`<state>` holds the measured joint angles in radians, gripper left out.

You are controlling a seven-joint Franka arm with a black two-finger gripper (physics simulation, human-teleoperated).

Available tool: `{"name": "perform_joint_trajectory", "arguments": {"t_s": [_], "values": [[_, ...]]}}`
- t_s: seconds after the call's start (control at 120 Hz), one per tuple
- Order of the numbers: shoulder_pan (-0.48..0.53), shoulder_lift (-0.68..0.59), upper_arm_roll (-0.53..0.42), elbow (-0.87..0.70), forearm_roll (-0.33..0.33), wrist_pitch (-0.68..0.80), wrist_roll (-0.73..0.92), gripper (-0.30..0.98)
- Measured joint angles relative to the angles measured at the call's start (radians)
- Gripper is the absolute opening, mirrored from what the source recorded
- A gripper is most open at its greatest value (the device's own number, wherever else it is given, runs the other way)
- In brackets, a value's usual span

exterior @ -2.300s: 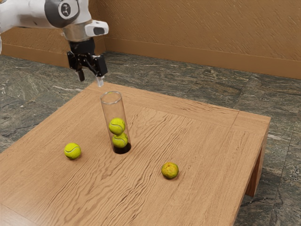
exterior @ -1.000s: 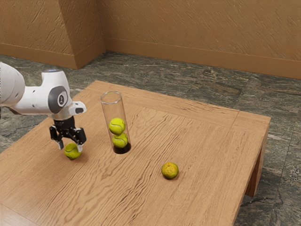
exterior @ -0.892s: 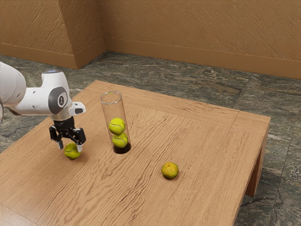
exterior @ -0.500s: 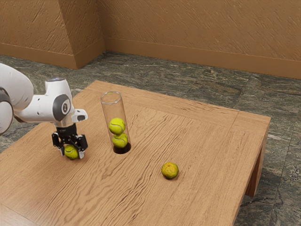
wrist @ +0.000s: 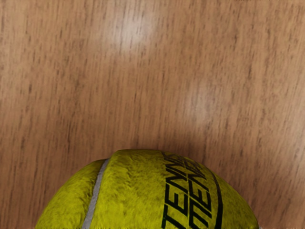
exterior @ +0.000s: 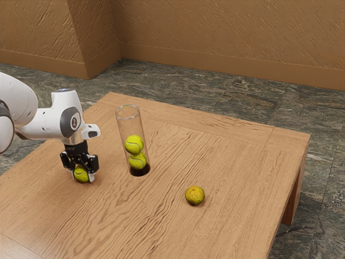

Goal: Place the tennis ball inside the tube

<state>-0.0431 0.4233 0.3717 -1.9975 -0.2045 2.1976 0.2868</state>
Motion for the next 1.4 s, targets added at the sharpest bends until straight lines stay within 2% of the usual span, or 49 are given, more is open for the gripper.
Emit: {"name": "perform_joint_trajectory", "arguments": {"t_s": [0.175, 0.342, 0.458, 0.567, 0.717, 1.0, 1.225, 1.4], "values": [[-0.003, -0.019, 0.001, 0.0, 0.004, -0.006, 0.004, 0.41], [-0.024, -0.175, 0.001, 0.006, 0.045, -0.04, 0.002, 0.38], [-0.024, -0.247, -0.002, 0.134, 0.07, -0.135, -0.005, 0.37], [-0.021, -0.244, -0.027, 0.311, 0.085, -0.253, -0.01, 0.38], [-0.016, -0.226, -0.108, 0.43, 0.091, -0.362, -0.019, 0.38], [-0.023, -0.218, -0.194, 0.46, 0.094, -0.437, -0.042, 0.37], [-0.056, -0.244, -0.202, 0.432, 0.106, -0.455, -0.063, 0.37], [-0.058, -0.172, -0.21, 0.504, 0.108, -0.462, -0.079, 0.37]]}}
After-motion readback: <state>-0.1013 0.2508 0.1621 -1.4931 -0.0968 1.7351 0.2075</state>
